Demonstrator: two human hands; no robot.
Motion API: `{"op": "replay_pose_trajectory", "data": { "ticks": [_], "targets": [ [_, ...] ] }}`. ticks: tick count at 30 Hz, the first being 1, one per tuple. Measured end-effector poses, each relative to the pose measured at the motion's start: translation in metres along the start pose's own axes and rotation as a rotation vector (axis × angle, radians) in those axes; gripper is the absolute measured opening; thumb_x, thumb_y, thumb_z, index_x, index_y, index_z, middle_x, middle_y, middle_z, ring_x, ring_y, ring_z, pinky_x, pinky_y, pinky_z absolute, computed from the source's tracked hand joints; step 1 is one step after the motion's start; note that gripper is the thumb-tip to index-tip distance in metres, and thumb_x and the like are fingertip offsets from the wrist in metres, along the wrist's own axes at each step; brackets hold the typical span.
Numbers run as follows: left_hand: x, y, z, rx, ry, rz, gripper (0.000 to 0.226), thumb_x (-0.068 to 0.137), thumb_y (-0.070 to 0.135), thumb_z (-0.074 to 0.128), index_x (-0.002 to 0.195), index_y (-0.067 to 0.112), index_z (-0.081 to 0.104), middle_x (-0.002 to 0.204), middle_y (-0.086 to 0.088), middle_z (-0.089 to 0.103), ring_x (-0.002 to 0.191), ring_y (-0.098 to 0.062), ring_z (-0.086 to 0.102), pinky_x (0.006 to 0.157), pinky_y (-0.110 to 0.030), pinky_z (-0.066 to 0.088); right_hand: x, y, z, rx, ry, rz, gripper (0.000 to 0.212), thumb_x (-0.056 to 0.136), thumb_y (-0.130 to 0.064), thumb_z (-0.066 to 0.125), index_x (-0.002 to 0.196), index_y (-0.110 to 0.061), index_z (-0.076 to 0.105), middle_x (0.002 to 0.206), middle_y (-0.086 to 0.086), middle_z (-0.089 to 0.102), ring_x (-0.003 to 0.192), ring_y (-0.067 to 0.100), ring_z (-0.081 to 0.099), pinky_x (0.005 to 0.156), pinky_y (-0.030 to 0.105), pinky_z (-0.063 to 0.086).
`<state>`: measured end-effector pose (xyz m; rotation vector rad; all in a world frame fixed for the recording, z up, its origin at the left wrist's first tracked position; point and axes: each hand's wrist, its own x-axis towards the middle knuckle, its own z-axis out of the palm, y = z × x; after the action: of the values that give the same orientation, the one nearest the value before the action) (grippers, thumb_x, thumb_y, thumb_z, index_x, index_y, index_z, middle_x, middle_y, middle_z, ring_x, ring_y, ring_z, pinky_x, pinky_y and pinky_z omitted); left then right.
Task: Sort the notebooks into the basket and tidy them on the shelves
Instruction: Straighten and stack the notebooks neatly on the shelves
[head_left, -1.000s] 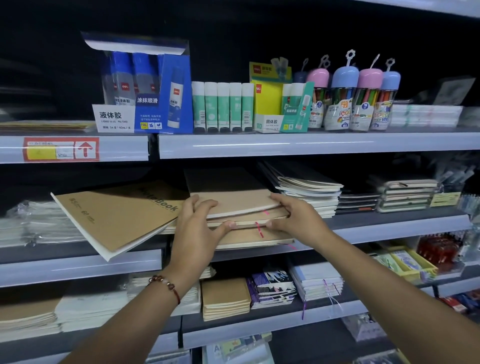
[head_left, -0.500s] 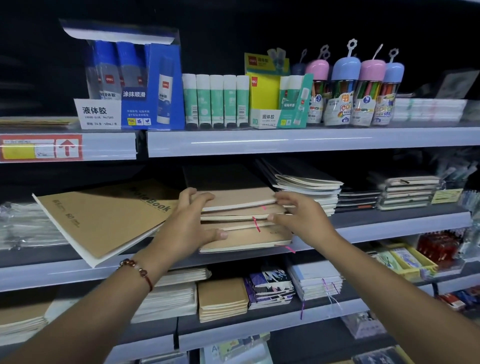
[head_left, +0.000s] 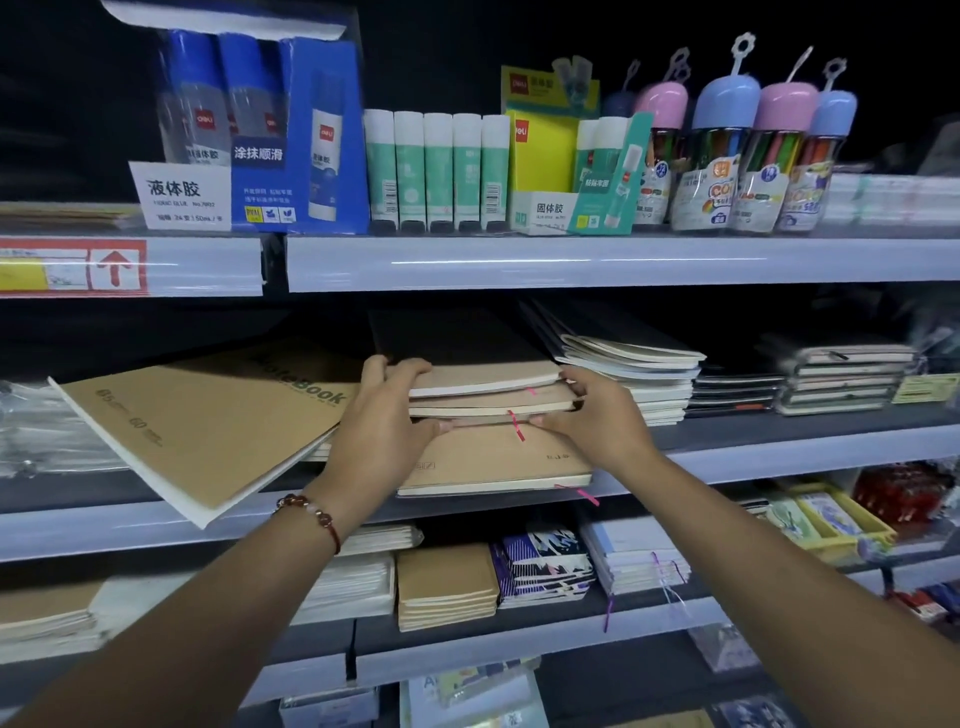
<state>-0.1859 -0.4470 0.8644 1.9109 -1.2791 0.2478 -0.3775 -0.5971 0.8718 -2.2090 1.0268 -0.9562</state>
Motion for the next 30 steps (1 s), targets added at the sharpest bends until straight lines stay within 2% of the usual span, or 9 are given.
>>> {"op": "replay_pose_trajectory", "data": {
  "ticks": [4,8,10,13,17,19,22,26,30],
  "targets": [
    [0.010,0.003,0.007,0.104,0.009,-0.003,0.063,0.079,0.025,0.081,0.134,0.027,0.051,0.114,-0.001,0.044,0.101,-0.024,0.054,0.086,-0.034,0.051,0.004,0.000,0.010,0.036,0.058,0.003,0.039,0.072,-0.030,0.087,0.102,-0.025,0.063,0.090,-0.008,0.063,0.086,0.016,0.058,0.069,0.028,0.040],
    [0.005,0.006,-0.004,0.057,-0.153,-0.049,0.075,0.083,0.039,0.076,0.148,0.032,0.037,0.132,0.000,0.037,0.126,-0.024,0.045,0.100,-0.031,0.042,0.002,0.000,0.004,0.008,-0.017,0.009,0.045,0.075,-0.025,0.082,0.115,-0.025,0.061,0.110,-0.004,0.067,0.092,0.017,0.060,0.071,0.027,0.041],
    [-0.011,0.011,-0.019,0.012,-0.276,-0.053,0.084,0.082,0.054,0.072,0.152,0.041,0.026,0.159,0.004,0.014,0.146,-0.022,0.022,0.113,-0.032,0.030,-0.009,-0.002,-0.008,0.089,-0.153,0.051,0.070,0.076,-0.025,0.082,0.137,-0.027,0.049,0.125,-0.009,0.059,0.101,0.012,0.059,0.083,0.027,0.046],
    [-0.047,0.014,-0.035,0.149,-0.385,0.059,0.087,0.079,0.070,0.063,0.152,0.049,0.020,0.163,0.015,-0.019,0.152,-0.014,0.001,0.120,-0.038,0.021,-0.041,-0.002,-0.026,0.188,-0.315,0.018,0.092,0.073,-0.043,0.084,0.145,-0.049,0.028,0.133,-0.023,0.046,0.114,0.009,0.060,0.099,0.033,0.050],
    [-0.068,0.000,-0.026,0.370,-0.218,0.373,0.057,0.089,0.066,0.048,0.137,0.037,0.055,0.163,-0.005,0.025,0.147,-0.029,0.027,0.117,-0.045,0.028,-0.070,0.004,-0.030,0.061,-0.327,0.004,0.099,0.076,-0.049,0.081,0.149,-0.050,0.016,0.129,-0.024,0.041,0.112,0.002,0.056,0.087,0.020,0.045],
    [-0.069,-0.006,-0.013,0.426,-0.171,0.428,0.053,0.095,0.054,0.037,0.136,0.027,0.058,0.155,-0.011,0.040,0.142,-0.034,0.037,0.116,-0.046,0.028,-0.076,0.004,-0.021,0.183,-0.292,0.055,0.072,0.081,-0.040,0.079,0.137,-0.044,0.033,0.119,-0.031,0.055,0.096,-0.006,0.061,0.083,0.021,0.051],
    [-0.072,-0.006,0.009,0.478,-0.094,0.443,0.051,0.101,0.041,0.032,0.144,0.022,0.050,0.155,-0.016,0.039,0.143,-0.041,0.033,0.116,-0.055,0.024,-0.077,0.009,-0.005,0.458,-0.223,0.143,0.044,0.084,-0.019,0.078,0.122,-0.030,0.060,0.104,-0.012,0.072,0.091,0.011,0.068,0.078,0.035,0.061],
    [-0.068,-0.004,0.020,0.515,0.055,0.436,0.050,0.103,0.038,0.033,0.150,0.024,0.044,0.158,-0.020,0.032,0.144,-0.049,0.025,0.115,-0.064,0.022,-0.070,0.006,0.002,0.589,-0.093,0.121,0.054,0.084,-0.018,0.078,0.120,-0.043,0.047,0.103,-0.019,0.071,0.089,-0.003,0.066,0.081,0.017,0.053],
    [-0.054,-0.005,0.024,0.582,0.093,0.401,0.054,0.102,0.038,0.032,0.155,0.027,0.032,0.160,-0.021,0.026,0.146,-0.051,0.019,0.117,-0.065,0.015,-0.055,0.000,0.001,0.490,-0.118,0.060,0.031,0.088,-0.017,0.075,0.090,-0.041,0.056,0.074,-0.035,0.068,0.070,-0.013,0.063,0.077,0.008,0.047]
  ]
}}
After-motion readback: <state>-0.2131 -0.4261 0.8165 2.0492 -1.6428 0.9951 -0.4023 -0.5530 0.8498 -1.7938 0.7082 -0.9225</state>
